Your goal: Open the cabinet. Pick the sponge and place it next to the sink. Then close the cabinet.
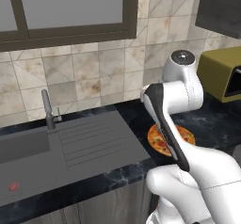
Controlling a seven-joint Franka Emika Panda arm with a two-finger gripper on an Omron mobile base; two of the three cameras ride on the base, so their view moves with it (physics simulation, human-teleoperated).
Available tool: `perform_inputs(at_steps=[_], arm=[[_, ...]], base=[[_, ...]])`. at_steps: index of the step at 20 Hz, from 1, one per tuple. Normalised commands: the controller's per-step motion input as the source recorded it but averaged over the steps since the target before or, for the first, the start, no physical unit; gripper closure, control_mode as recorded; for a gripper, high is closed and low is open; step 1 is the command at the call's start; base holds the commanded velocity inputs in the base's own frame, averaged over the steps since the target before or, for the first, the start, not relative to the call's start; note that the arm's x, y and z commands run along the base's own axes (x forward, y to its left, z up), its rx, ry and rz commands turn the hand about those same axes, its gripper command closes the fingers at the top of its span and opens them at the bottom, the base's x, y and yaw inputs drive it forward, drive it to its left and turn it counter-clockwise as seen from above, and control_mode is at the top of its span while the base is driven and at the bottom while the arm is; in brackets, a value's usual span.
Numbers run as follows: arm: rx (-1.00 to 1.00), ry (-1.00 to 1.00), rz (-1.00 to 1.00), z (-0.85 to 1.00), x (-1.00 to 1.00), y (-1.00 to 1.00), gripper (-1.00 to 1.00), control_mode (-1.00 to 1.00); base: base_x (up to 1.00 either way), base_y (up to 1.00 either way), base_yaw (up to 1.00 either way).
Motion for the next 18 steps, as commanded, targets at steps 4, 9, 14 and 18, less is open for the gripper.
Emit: perform_inputs(at_steps=[4, 9, 14, 18], arm=[[-0.04, 0.00, 0.04, -0.41, 0.30, 0.00, 1.00, -1.00], [0.03, 0.00, 0.19, -0.02, 0.43, -0.02, 1.00, -1.00], [0.05, 0.00, 0.29, 0.00, 0.38, -0.16, 1.00, -1.00], [0.00, 0.00, 0.25, -0.03, 0.22, -0.19, 1.00, -1.00]], base=[[0.00, 0.00, 0.00], [0.00, 0.00, 0.00], [0.00, 0.00, 0.00], [0.00, 0.00, 0.00]])
